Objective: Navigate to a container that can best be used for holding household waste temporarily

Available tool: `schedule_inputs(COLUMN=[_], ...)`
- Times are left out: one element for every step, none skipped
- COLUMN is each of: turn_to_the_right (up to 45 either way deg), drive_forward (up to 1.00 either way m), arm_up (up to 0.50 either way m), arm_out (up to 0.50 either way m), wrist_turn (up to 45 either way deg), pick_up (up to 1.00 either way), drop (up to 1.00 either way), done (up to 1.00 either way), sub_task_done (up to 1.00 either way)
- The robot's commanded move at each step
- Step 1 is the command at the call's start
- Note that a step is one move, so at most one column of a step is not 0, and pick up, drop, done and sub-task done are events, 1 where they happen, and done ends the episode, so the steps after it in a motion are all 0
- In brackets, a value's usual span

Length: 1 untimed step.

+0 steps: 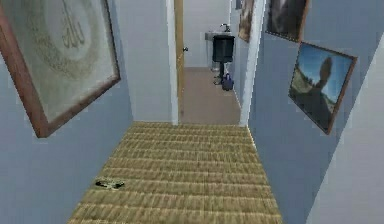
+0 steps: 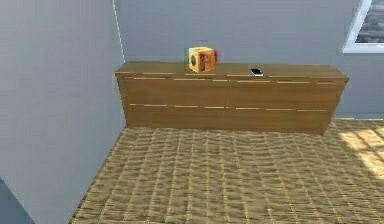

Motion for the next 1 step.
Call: schedule_inputs(turn_to_the_right=[3.0], drive_forward=[0.0], arm_up=[0.0], arm_out=[0.0], wrist_turn=[0.0], pick_up=[0.0], drop=[0.0], done=[0.0], sub_task_done=[0.0])
